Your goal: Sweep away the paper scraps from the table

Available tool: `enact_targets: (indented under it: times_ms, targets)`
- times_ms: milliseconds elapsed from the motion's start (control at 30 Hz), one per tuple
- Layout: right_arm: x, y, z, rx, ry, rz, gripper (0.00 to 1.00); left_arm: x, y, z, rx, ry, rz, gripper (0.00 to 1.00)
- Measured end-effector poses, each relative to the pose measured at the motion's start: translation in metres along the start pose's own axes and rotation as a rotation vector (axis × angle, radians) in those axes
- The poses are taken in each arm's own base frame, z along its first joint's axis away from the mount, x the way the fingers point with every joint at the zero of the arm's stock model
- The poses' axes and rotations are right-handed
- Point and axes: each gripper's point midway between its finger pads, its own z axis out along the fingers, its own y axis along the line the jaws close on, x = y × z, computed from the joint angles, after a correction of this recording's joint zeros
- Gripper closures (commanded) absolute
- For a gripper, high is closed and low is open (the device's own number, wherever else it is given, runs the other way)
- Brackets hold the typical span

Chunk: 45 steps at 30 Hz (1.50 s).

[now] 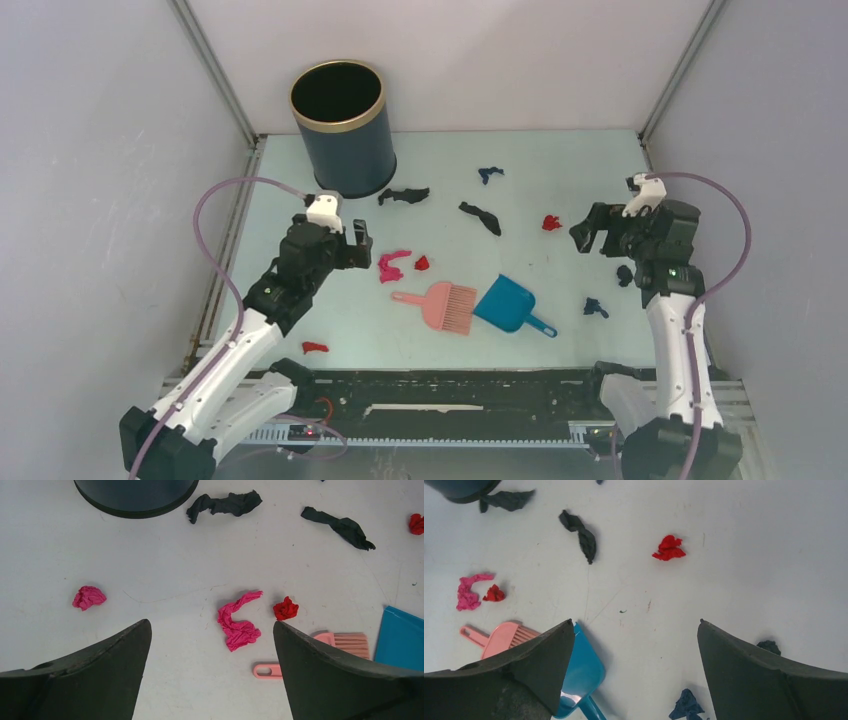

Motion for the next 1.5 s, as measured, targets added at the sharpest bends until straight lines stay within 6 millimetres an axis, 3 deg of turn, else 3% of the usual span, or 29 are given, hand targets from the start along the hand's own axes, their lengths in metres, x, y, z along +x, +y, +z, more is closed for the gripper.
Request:
enact_targets:
  times_ms: [100,233,433,533,733,867,1133,1500]
  targets:
    - [-0.002,0.014,-0.013,-0.065,-0.060,-0.093,0.00,0.002,-0.002,0.002,0.009,0.011,0.002,0.02]
    - [0.014,0.040,-0.024,-0.232,-0.065,-0.227,0.02,0.008,-0.008,0.005,0.038,0.034,0.004,0.05]
    - [0.051,0.049,-0.010,-0.392,0.081,-0.250,0.13,0.022,-0.025,0.010,0.109,0.096,0.000,0.14]
    - [0.070,0.055,-0.006,-0.425,0.169,-0.256,0.16,0.030,-0.038,0.011,0.153,0.150,0.008,0.16]
    - [0.084,0.090,-0.015,-0.495,0.211,-0.423,0.17,0.037,-0.083,0.003,0.265,0.229,0.005,0.21]
    - [0.103,0.091,-0.021,-0.502,0.233,-0.448,0.17,0.054,-0.102,0.000,0.302,0.286,0.006,0.23]
    - [0.107,0.098,-0.022,-0.532,0.243,-0.471,0.18,0.113,-0.129,0.017,0.338,0.500,0.069,0.22]
    - [0.106,0.099,-0.024,-0.534,0.230,-0.483,0.18,0.103,-0.207,0.060,0.609,0.629,0.374,0.28]
